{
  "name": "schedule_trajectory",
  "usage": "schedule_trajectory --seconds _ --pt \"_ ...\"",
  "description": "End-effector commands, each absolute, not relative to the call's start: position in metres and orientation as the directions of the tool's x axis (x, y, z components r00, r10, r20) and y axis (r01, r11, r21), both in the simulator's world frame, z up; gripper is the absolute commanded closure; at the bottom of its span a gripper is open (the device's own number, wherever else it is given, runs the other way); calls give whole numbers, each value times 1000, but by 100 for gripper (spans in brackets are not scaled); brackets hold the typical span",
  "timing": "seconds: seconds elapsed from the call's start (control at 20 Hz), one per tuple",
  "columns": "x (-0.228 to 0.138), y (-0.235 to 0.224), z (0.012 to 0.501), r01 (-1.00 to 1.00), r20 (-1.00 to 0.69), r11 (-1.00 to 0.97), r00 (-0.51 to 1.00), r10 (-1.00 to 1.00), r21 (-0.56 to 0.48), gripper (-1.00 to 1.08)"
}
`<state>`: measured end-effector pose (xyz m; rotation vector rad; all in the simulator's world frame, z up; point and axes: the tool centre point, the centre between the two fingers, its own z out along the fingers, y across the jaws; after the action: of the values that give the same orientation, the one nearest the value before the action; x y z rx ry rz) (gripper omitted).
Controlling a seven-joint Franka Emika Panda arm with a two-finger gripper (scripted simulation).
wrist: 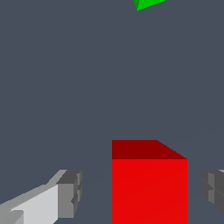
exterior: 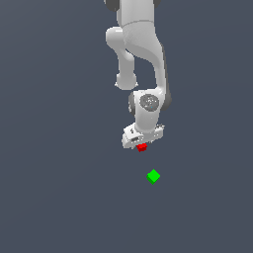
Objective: Stack the red cube on top of the green cube.
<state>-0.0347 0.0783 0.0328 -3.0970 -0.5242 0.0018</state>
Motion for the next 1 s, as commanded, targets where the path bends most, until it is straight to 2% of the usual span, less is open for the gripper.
schedule_trajectory --seconds 0.0,0.2,0.25,0.95 --pt "-34 78 24 329 0 -944 944 329 0 -92" --pt "-34 79 20 330 0 -944 944 330 0 -92" --pt "-34 79 20 330 0 -944 944 330 0 108" --pt "-34 78 25 330 1 -944 944 330 0 108"
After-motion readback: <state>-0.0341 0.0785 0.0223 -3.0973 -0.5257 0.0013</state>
